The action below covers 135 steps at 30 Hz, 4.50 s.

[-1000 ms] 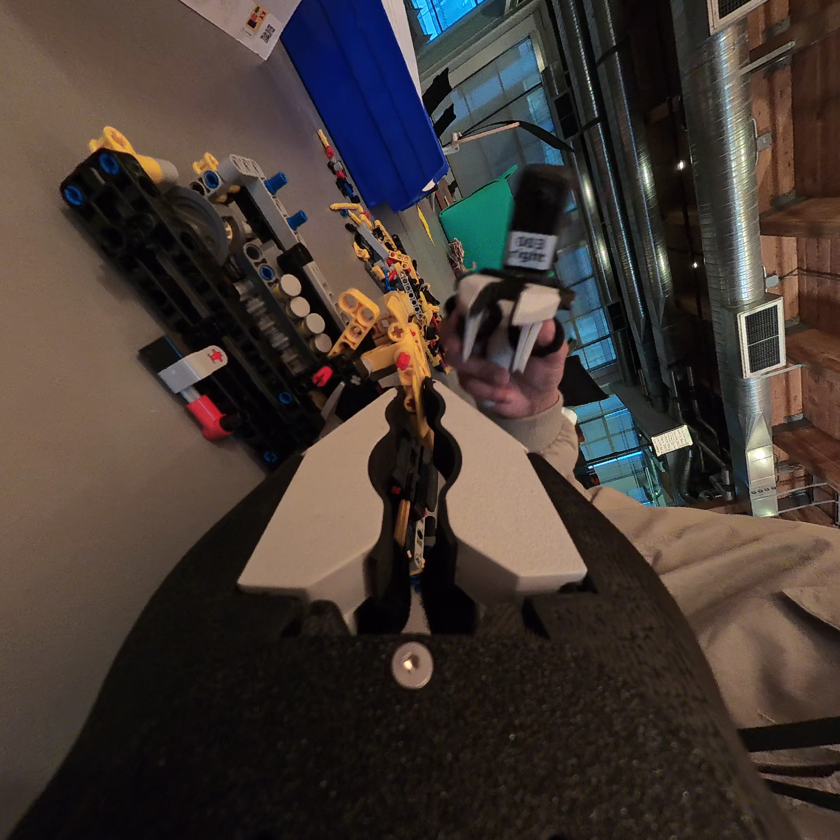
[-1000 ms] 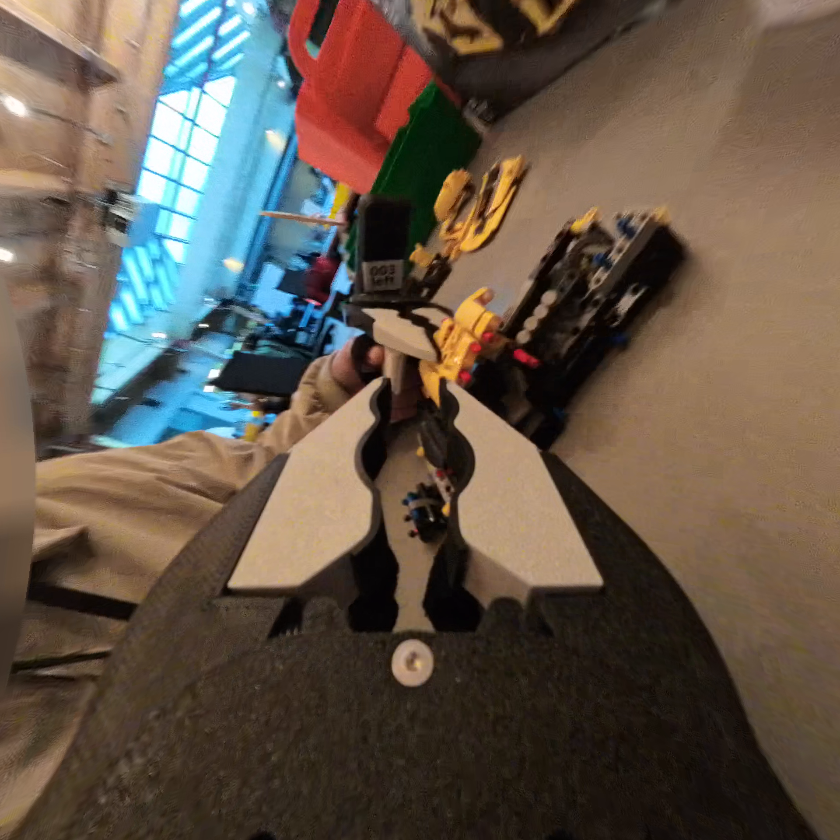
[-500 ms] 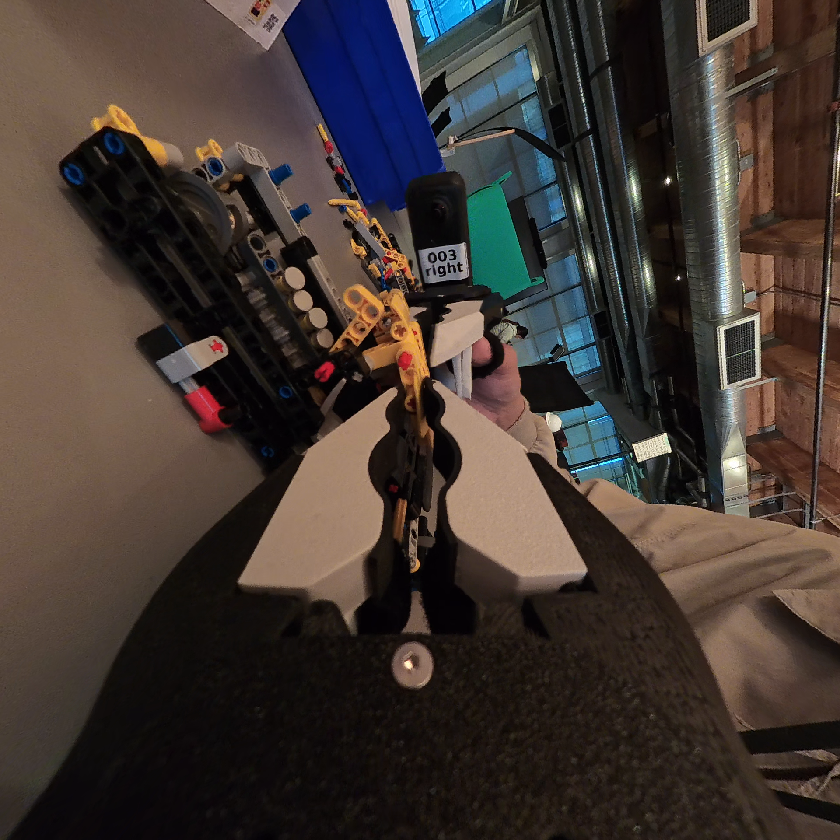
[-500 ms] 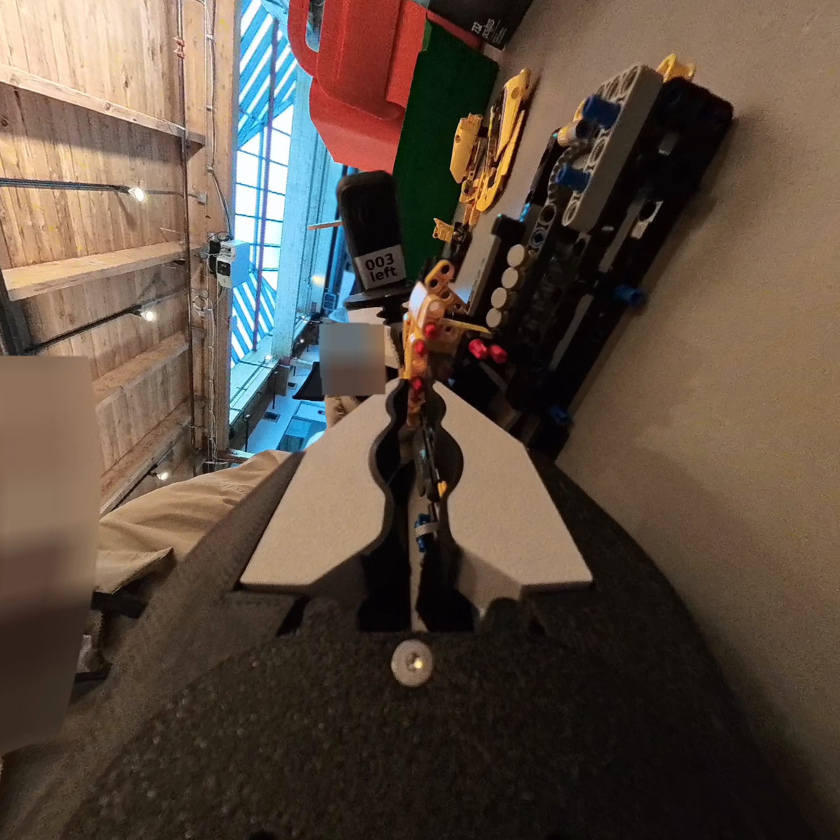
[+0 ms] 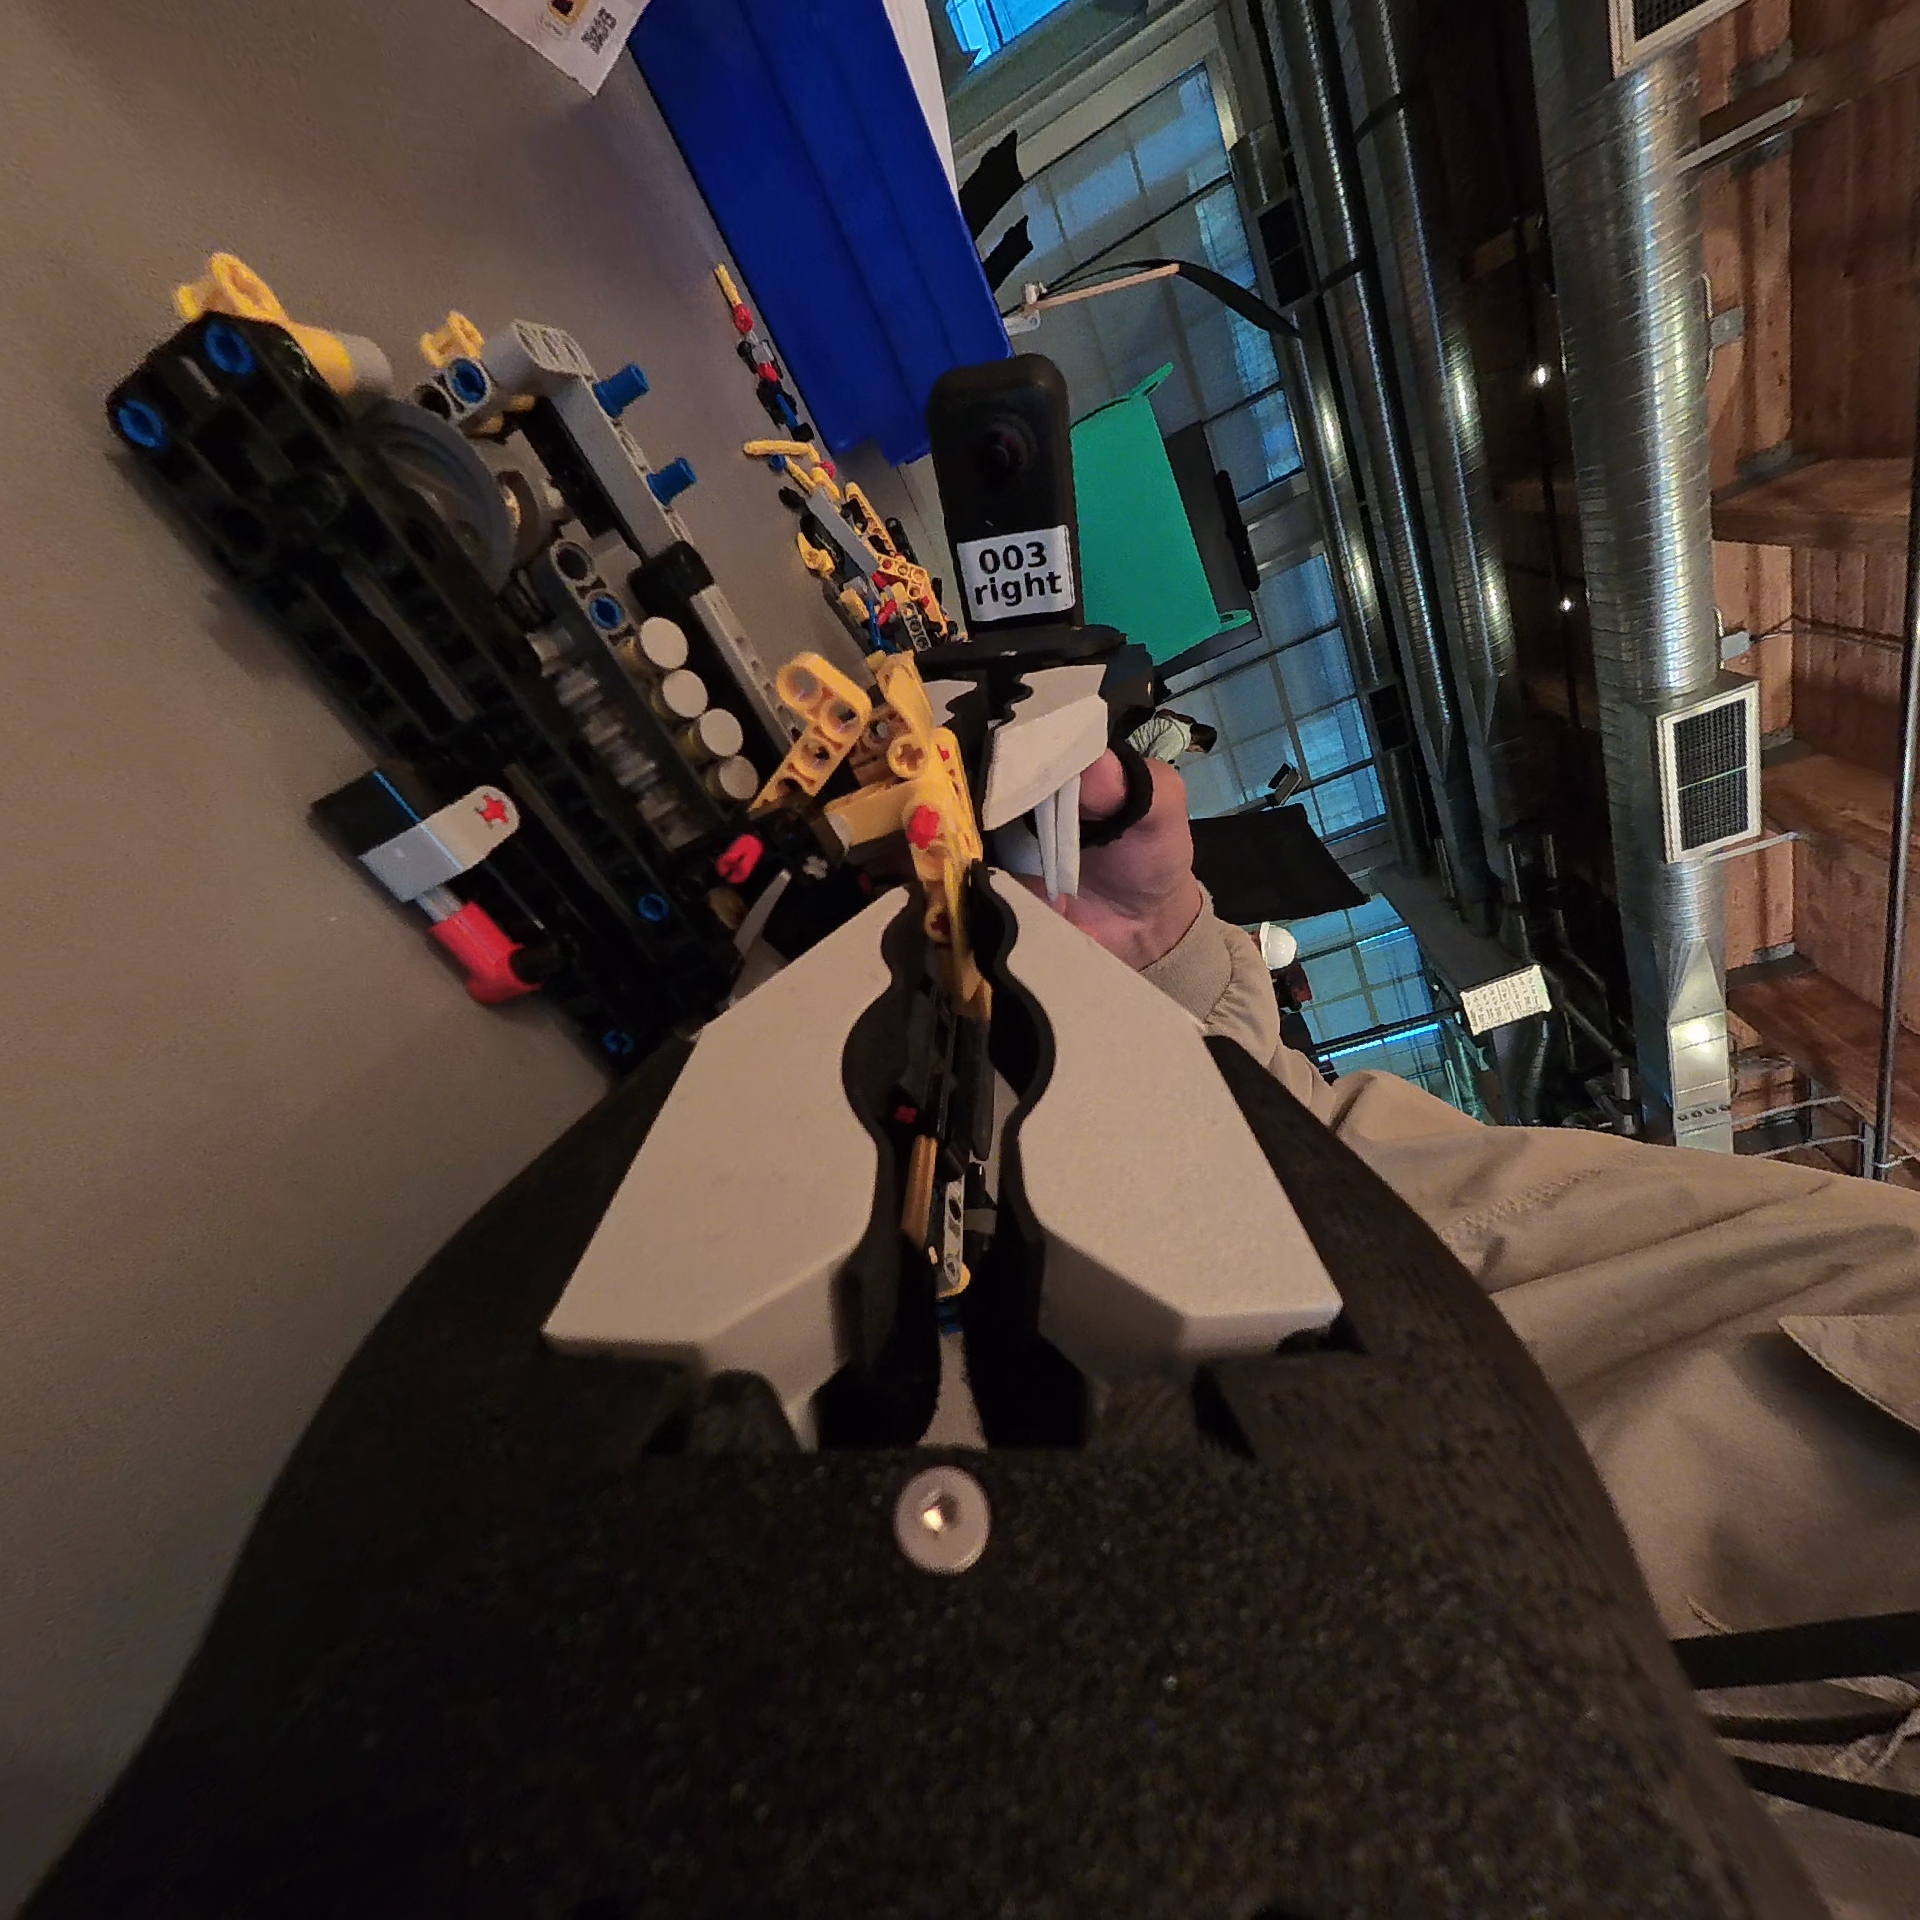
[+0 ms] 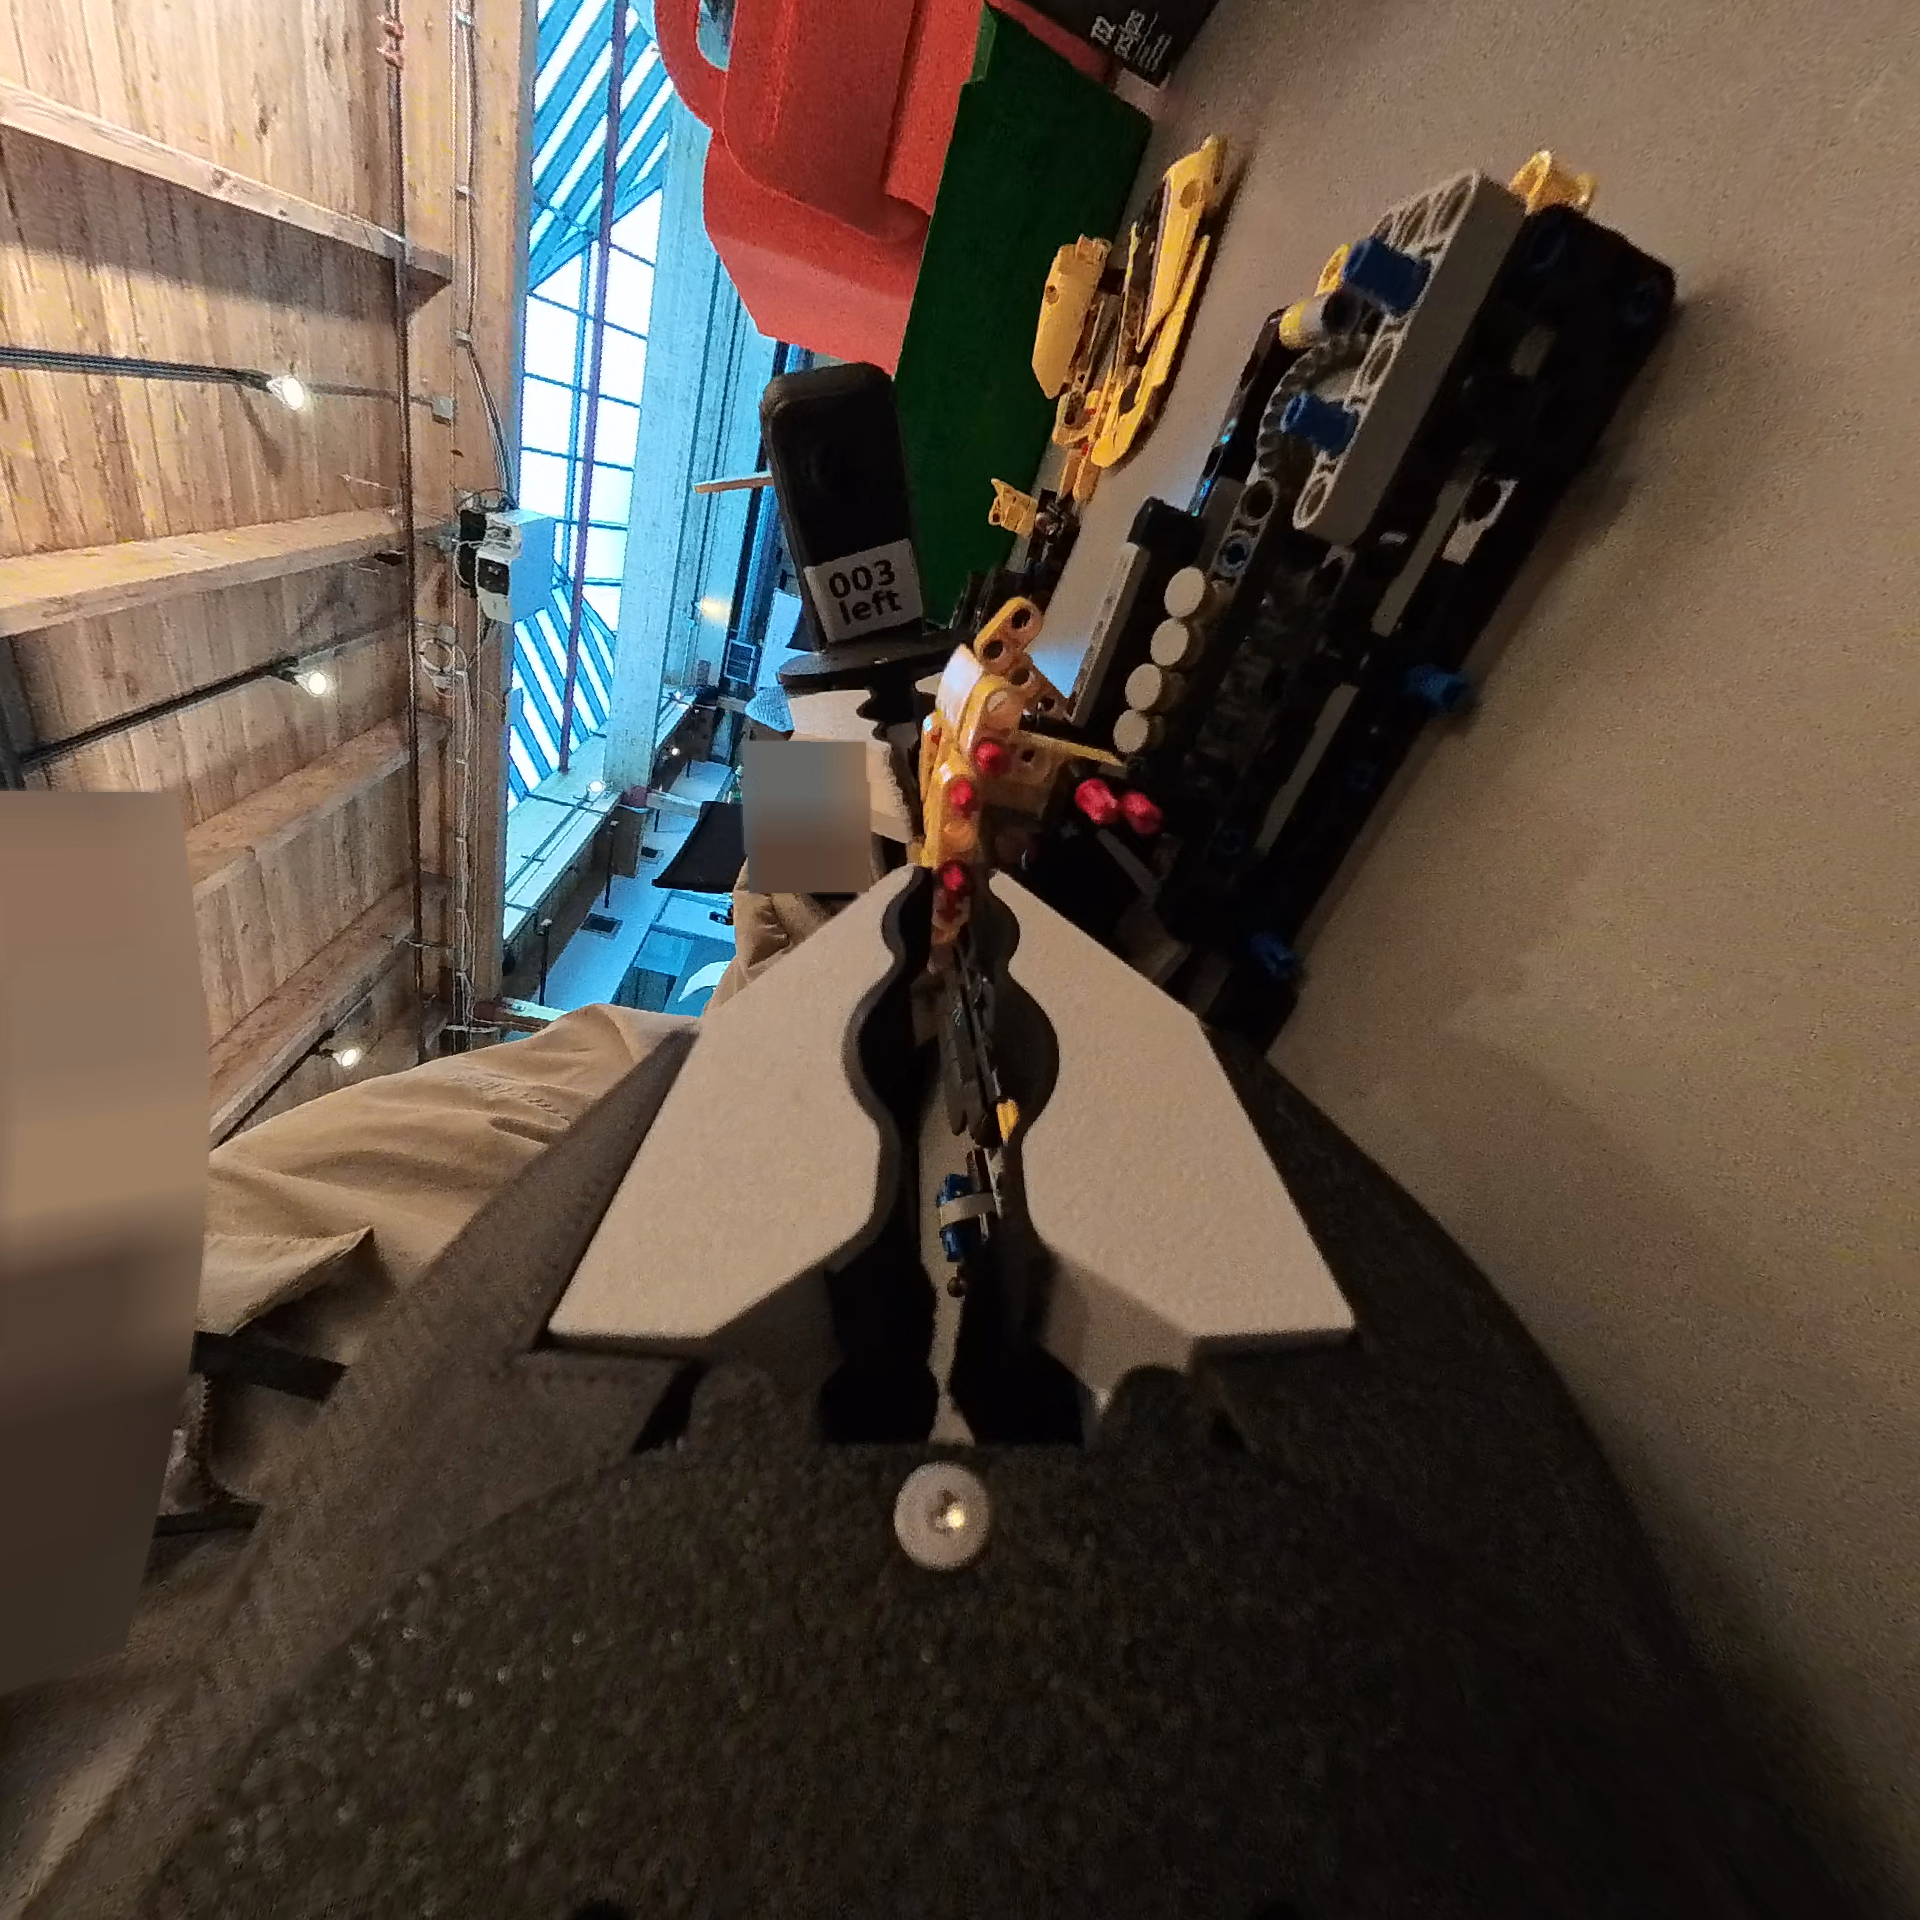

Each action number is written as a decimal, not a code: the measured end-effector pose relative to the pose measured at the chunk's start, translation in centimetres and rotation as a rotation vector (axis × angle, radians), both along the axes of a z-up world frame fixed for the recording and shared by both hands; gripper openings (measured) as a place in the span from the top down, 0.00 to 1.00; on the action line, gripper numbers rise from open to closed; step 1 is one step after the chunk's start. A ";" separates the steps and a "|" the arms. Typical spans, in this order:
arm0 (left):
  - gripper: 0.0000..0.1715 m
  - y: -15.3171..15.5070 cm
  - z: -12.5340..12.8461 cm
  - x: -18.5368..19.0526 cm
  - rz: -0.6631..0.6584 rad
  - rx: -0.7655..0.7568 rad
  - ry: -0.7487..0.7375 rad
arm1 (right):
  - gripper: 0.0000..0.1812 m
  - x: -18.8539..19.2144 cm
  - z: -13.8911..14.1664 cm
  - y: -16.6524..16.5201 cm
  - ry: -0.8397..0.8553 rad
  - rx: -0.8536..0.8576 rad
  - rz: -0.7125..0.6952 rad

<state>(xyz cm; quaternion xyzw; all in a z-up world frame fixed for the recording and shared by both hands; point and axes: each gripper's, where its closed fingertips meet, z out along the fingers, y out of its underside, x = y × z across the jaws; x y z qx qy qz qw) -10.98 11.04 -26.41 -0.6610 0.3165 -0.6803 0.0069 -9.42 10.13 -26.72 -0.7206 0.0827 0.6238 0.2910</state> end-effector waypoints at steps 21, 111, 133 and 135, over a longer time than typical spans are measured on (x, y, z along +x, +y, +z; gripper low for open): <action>0.96 0.0 0.0 0.0 0.006 0.007 -0.001 | 0.99 0.2 -0.2 -0.2 -0.031 0.016 -0.012; 0.96 -6.7 7.6 -1.3 -0.151 0.512 -0.418 | 0.98 -3.5 8.3 -4.6 -0.272 0.698 0.021; 0.96 -5.4 8.5 -0.4 0.013 0.510 -0.449 | 0.99 -2.2 8.7 -4.0 -0.276 0.673 -0.040; 0.97 -4.9 8.7 -0.1 0.040 0.456 -0.439 | 1.00 -1.9 8.4 -3.7 -0.253 0.648 -0.059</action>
